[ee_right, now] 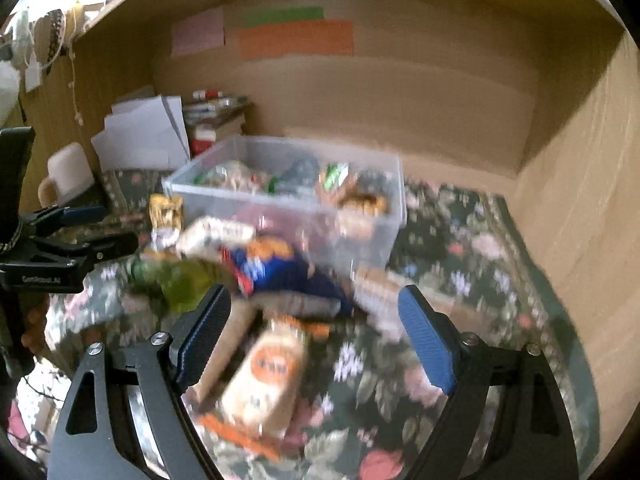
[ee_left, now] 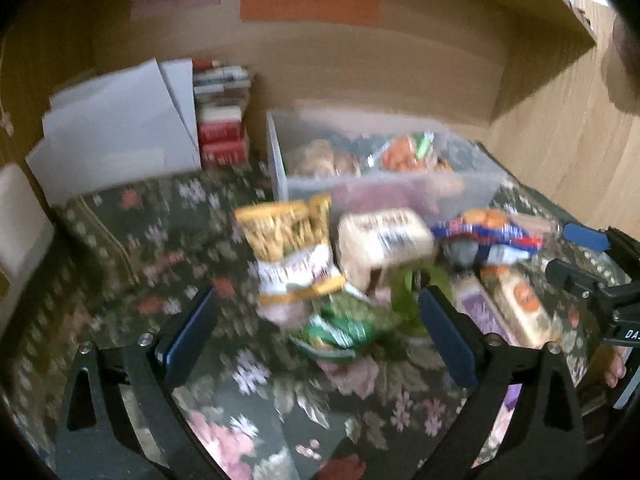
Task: Organize snacks
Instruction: 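Grasp the green snack bag with the left tool while the right tool grasps the orange-label rice cake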
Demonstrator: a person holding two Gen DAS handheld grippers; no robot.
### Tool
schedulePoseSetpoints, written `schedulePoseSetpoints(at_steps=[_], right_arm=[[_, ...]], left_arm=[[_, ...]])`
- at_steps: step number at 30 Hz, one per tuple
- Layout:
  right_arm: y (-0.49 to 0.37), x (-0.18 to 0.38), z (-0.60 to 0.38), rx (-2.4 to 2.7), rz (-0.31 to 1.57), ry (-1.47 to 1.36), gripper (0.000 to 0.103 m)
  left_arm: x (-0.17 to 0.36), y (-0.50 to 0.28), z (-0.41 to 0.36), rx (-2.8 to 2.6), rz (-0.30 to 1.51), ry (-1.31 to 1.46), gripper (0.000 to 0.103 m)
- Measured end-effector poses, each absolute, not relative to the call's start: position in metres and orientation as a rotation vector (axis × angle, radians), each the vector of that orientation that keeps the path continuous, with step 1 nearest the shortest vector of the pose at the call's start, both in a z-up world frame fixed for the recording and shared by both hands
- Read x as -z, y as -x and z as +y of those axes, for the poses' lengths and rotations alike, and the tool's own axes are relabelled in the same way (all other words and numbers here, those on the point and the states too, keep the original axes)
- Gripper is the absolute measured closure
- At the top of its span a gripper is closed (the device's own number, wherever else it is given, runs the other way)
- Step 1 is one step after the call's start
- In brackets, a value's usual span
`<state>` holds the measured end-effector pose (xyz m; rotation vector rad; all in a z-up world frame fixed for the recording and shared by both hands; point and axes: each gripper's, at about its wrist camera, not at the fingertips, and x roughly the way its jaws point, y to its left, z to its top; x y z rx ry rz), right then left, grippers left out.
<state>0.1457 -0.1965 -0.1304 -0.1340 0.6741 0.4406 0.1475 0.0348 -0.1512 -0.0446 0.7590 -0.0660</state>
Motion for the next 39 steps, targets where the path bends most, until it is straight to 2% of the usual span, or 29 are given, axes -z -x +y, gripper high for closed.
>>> schedulePoseSetpoints(at_steps=[10, 15, 18, 20, 22, 24, 32, 35, 39], right_arm=[[-0.15, 0.169, -0.187, -0.482, 0.809, 0.092, 0.02], [-0.151, 0.177, -0.186, -0.48, 0.827, 0.098, 0.034], [-0.15, 0.177, -0.186, -0.478, 0.821, 0.114, 0.05], [-0.15, 0.177, -0.187, -0.472, 0.816, 0.124, 0.058], [-0.151, 0.177, -0.188, -0.472, 0.815, 0.125, 0.066], [-0.151, 0.176, -0.19, -0.477, 0.812, 0.112, 0.068], [-0.149, 0.172, -0.196, -0.482, 0.804, 0.092, 0.07], [-0.147, 0.168, -0.201, -0.473, 0.799, 0.099, 0.07], [-0.144, 0.155, -0.213, -0.438, 0.767, 0.127, 0.07]], left_arm=[[0.18, -0.158, 0.021, 0.119, 0.826, 0.05, 0.003], [0.184, -0.158, 0.021, 0.126, 0.822, 0.042, 0.003], [0.188, -0.158, 0.028, 0.132, 0.83, 0.063, 0.01], [0.189, -0.157, 0.03, 0.115, 0.824, 0.054, 0.02], [0.189, -0.159, 0.031, 0.112, 0.824, 0.053, 0.021], [0.189, -0.16, 0.031, 0.11, 0.82, 0.056, 0.022], [0.189, -0.169, 0.033, 0.116, 0.813, 0.083, 0.06], [0.185, -0.165, 0.033, 0.123, 0.797, 0.086, 0.071], [0.174, -0.154, 0.033, 0.127, 0.77, 0.095, 0.073]])
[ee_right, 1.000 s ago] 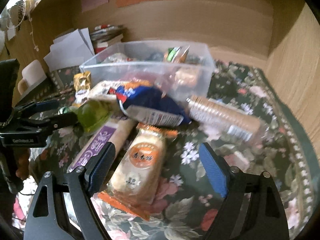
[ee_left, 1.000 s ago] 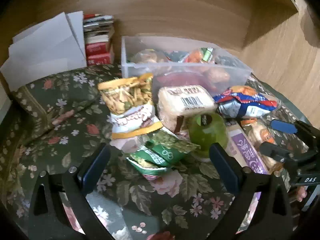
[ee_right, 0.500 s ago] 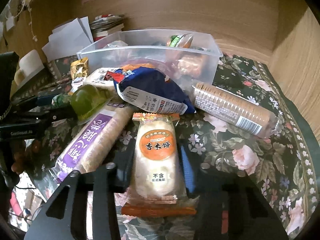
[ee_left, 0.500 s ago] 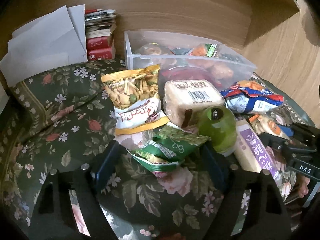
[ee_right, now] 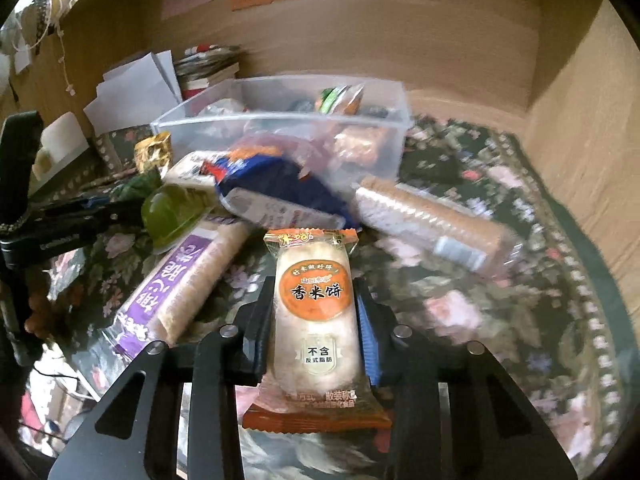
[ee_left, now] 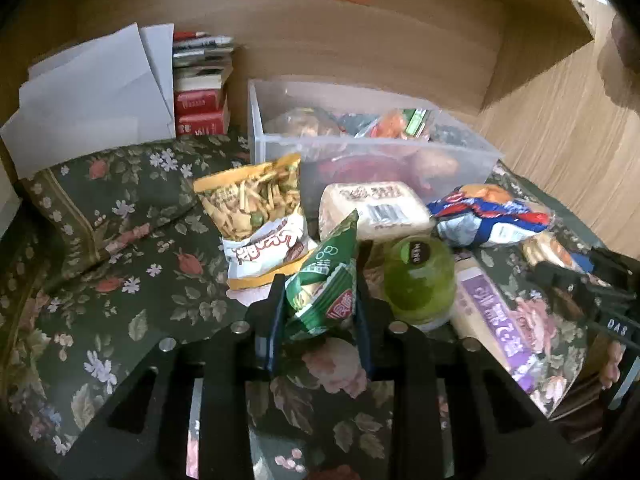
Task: Organize snacks
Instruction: 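Grasp the green snack bag with the left tool while the right tool grasps the orange-label rice cake, then carry the green bag and rice cake into the clear box and release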
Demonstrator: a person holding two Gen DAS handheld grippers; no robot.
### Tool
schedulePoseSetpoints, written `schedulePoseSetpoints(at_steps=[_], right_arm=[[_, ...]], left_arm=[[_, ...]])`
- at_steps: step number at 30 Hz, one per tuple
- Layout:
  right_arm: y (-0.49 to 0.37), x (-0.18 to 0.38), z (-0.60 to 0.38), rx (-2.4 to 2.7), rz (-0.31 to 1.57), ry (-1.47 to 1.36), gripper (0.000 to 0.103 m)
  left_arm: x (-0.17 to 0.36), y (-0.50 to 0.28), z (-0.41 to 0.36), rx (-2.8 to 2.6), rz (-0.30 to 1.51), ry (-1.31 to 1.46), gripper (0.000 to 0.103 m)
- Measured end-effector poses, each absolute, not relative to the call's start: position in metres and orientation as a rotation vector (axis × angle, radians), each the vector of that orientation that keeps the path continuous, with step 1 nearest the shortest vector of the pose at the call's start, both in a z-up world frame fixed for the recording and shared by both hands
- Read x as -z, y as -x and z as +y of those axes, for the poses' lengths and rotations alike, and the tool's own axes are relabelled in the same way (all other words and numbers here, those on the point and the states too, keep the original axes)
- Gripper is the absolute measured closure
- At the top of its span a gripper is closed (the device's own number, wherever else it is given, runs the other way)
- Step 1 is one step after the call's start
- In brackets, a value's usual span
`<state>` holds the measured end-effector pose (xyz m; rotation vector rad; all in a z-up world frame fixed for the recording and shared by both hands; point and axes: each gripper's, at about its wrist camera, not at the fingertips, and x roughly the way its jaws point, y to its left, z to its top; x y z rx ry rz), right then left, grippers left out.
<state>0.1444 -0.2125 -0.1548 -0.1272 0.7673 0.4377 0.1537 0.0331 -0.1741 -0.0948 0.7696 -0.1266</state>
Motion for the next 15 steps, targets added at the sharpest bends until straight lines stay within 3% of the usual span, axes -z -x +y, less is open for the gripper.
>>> schedulePoseSetpoints(at_steps=[15], right_arm=[[-0.155, 0.095, -0.224, -0.4, 0.584, 0.129, 0.07]], left_arm=[[0.107, -0.147, 0.028, 0.117, 0.592, 0.096, 0.073]])
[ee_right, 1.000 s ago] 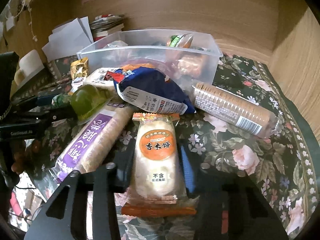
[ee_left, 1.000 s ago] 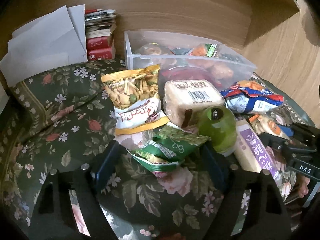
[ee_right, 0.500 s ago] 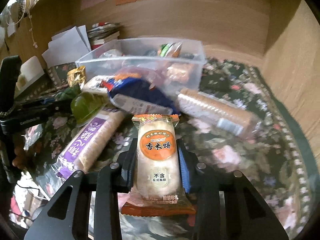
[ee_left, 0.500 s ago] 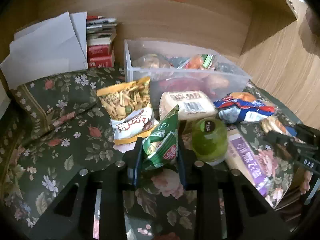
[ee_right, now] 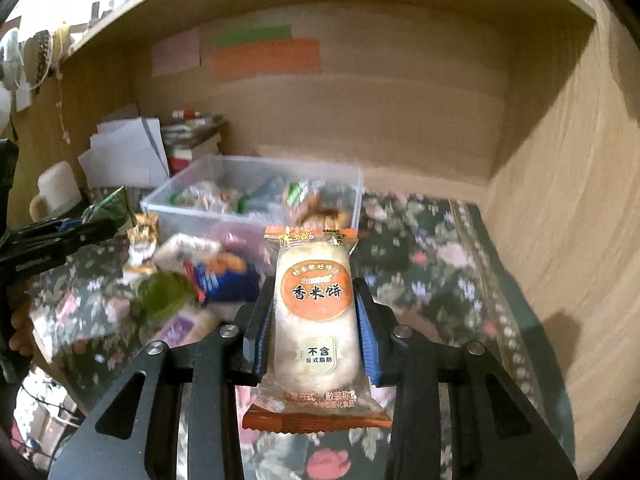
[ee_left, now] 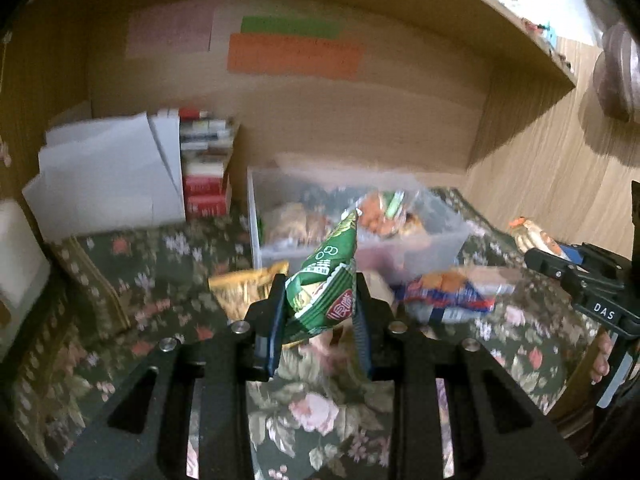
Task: Organize snacks
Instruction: 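Carry the green bag and rice cake into the clear box and release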
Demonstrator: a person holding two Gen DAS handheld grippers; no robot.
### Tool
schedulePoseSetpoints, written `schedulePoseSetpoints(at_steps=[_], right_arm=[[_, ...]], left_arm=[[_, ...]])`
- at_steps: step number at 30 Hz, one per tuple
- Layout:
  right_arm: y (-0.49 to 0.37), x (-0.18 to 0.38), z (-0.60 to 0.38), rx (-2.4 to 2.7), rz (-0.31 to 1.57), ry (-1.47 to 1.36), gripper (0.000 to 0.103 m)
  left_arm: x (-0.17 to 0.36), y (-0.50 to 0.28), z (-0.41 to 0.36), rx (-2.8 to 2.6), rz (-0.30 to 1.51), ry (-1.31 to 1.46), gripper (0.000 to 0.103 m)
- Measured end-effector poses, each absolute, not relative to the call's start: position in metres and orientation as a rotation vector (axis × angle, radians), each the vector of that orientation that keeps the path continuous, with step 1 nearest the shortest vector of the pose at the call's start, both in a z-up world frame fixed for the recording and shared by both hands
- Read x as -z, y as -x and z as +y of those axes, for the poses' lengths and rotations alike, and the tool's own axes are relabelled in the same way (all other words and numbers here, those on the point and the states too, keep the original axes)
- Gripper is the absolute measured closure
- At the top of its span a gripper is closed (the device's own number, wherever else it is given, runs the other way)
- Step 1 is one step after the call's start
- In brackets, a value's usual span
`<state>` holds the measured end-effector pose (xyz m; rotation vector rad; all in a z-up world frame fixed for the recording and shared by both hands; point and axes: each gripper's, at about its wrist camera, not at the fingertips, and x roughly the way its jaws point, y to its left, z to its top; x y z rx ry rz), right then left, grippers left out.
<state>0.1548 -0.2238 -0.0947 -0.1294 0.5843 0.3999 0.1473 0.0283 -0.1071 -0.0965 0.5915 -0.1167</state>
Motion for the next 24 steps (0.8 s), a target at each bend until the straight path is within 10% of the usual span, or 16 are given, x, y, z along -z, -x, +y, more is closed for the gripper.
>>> schedulePoseSetpoints(at_steps=[24], right_arm=[[-0.259, 0.065, -0.144, -0.497, 0.54, 0.162, 0.07]], left_arm=[[0.071, -0.238, 0.023, 0.089, 0.567, 0.053, 0.072]])
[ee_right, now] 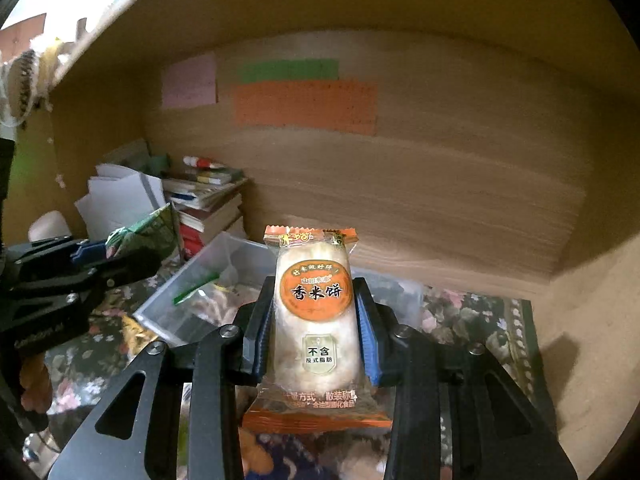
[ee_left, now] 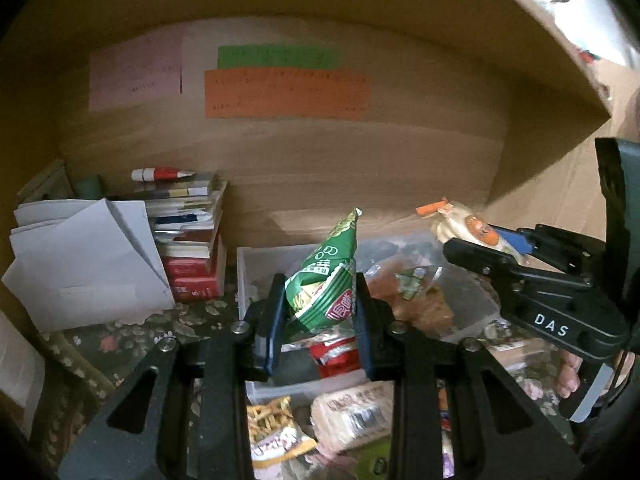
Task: Organize snacks
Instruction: 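Carry the green bag and rice cake into the clear box and release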
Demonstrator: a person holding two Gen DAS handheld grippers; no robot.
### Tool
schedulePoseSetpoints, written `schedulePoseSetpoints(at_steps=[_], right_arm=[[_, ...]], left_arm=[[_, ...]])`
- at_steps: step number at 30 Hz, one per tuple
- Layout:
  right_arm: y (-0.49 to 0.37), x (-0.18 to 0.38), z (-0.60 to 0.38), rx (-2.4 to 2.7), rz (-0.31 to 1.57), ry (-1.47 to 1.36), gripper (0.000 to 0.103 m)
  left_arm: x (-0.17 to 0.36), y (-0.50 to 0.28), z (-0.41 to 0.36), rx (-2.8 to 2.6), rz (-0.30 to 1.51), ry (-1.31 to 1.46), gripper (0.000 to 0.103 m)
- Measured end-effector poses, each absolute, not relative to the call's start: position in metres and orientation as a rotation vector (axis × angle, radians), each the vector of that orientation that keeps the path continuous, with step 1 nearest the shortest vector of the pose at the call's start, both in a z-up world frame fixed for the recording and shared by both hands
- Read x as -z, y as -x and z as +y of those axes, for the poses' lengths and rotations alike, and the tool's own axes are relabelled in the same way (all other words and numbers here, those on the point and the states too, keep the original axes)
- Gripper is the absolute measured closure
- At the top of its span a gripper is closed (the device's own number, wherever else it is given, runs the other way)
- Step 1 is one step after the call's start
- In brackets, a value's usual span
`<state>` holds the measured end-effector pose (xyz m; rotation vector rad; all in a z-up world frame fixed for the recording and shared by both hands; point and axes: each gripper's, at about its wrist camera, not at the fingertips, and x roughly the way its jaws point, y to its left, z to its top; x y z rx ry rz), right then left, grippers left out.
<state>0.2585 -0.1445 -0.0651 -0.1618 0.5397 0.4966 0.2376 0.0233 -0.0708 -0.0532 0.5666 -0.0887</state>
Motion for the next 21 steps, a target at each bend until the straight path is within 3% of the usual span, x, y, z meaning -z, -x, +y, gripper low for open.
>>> schedulePoseSetpoints(at_steps=[14, 18, 21], right_arm=[[-0.305, 0.1, -0.113, -0.531, 0.703, 0.203, 0.07], [-0.303, 0.098, -0.113, -0.536, 0.703, 0.217, 0.069], [-0.298, 0.093, -0.118, -0.535, 0.699, 0.206, 0.058]], left_arm=[[0.104, -0.284, 0.038, 0.092, 0.682, 0.085, 0.071], [0.102, -0.283, 0.037, 0.094, 0.68, 0.088, 0.053], [0.096, -0.275, 0.038, 0.089, 0.654, 0.081, 0.046]])
